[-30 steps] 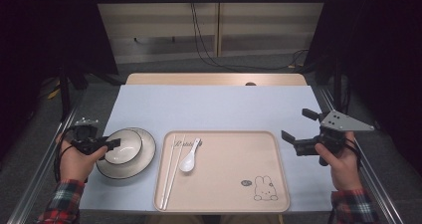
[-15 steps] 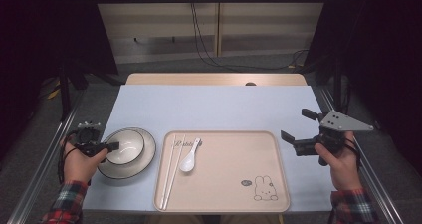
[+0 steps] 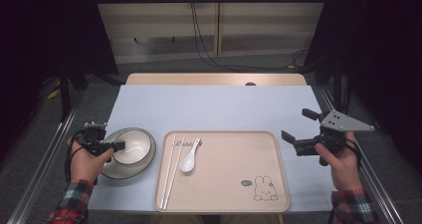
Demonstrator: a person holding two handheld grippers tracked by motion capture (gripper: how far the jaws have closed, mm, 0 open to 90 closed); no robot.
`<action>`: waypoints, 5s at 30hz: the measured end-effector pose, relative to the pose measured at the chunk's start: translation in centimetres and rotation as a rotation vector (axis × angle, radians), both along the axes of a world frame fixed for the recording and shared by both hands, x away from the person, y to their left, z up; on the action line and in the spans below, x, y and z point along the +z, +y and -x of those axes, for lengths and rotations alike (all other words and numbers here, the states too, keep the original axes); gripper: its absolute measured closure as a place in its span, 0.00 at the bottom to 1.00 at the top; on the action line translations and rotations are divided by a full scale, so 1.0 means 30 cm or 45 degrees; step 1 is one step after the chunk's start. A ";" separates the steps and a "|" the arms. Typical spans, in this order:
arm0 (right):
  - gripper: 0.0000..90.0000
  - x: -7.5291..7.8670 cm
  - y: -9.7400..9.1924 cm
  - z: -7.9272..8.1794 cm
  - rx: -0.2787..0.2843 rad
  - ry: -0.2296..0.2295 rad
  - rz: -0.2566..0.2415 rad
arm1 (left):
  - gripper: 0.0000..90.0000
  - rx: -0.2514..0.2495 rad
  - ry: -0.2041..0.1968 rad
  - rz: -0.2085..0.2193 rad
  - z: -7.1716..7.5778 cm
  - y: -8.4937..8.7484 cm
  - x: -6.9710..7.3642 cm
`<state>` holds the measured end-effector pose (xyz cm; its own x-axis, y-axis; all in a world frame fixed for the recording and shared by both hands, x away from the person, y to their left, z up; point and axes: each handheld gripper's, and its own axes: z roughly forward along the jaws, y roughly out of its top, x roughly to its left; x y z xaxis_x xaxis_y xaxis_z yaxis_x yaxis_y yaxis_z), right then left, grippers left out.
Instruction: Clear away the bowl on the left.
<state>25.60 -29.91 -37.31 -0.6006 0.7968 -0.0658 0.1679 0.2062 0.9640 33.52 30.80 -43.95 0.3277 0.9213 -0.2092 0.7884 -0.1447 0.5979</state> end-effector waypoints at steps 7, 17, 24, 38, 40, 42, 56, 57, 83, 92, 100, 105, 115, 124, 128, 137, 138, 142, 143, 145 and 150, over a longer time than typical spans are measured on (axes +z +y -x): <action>0.00 0.000 0.000 0.000 0.000 0.000 0.000 | 0.91 0.007 -0.006 0.030 0.004 -0.005 0.000; 0.00 0.002 -0.002 0.001 -0.008 0.000 -0.006 | 0.92 0.042 -0.048 0.047 0.014 -0.004 0.018; 0.00 0.001 -0.001 0.000 -0.009 0.001 -0.003 | 0.92 0.048 -0.051 0.066 0.017 -0.004 0.029; 0.00 0.001 -0.001 0.001 -0.005 0.002 0.000 | 0.92 -0.035 -0.100 0.147 0.017 -0.069 0.105; 0.00 0.001 -0.001 0.000 -0.005 -0.003 0.001 | 0.92 -0.065 -0.094 0.152 0.015 -0.083 0.114; 0.00 0.001 -0.001 0.000 -0.004 0.000 0.000 | 0.92 -0.085 -0.092 0.161 0.012 -0.097 0.119; 0.00 0.000 0.000 -0.001 -0.001 0.001 0.000 | 0.92 -0.185 -0.085 0.213 0.008 -0.202 0.145; 0.00 0.000 0.001 -0.001 -0.001 0.001 0.000 | 0.92 -0.190 -0.088 0.215 0.008 -0.209 0.146; 0.00 -0.001 -0.003 0.000 0.000 0.001 0.002 | 0.92 -0.390 -0.022 0.240 0.024 -0.388 0.147; 0.00 0.000 -0.004 0.002 -0.001 -0.001 -0.001 | 0.92 -0.451 0.000 0.253 0.034 -0.439 0.145; 0.00 0.000 -0.003 0.002 -0.001 0.000 0.001 | 0.92 -0.483 0.018 0.254 0.042 -0.475 0.141; 0.00 0.001 -0.005 0.002 -0.003 0.002 0.001 | 0.92 -0.504 0.028 0.254 0.047 -0.496 0.140; 0.00 0.001 -0.005 0.003 0.000 -0.003 0.002 | 0.92 -0.557 0.062 0.241 0.057 -0.539 0.124; 0.00 0.001 -0.006 0.003 0.005 0.002 0.004 | 0.92 -0.597 0.080 0.234 0.068 -0.574 0.115; 0.00 0.001 -0.004 0.003 0.001 0.001 0.000 | 0.92 -0.607 0.097 0.241 0.073 -0.589 0.105; 0.00 -0.001 -0.003 0.001 0.003 0.001 -0.001 | 0.92 -0.648 0.118 0.230 0.089 -0.616 0.087; 0.00 -0.001 -0.003 0.001 0.003 0.001 -0.001 | 0.92 -0.659 0.120 0.227 0.090 -0.617 0.086; 0.00 -0.001 -0.004 0.001 0.002 0.001 -0.001 | 0.92 -0.665 0.135 0.229 0.099 -0.628 0.077; 0.00 -0.002 -0.003 0.001 0.004 0.000 0.000 | 0.92 -0.671 0.133 0.222 0.100 -0.630 0.076; 0.00 -0.001 -0.003 0.001 0.005 0.000 -0.001 | 0.92 -0.674 0.140 0.222 0.105 -0.634 0.073; 0.00 -0.003 -0.001 0.000 0.008 0.001 0.000 | 0.92 -0.694 0.155 0.215 0.113 -0.641 0.062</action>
<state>25.61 -29.94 -37.40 -0.6057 0.7929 -0.0657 0.1671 0.2075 0.9639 30.12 11.57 -42.08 0.7093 0.5772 -0.4047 0.6916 -0.4590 0.5576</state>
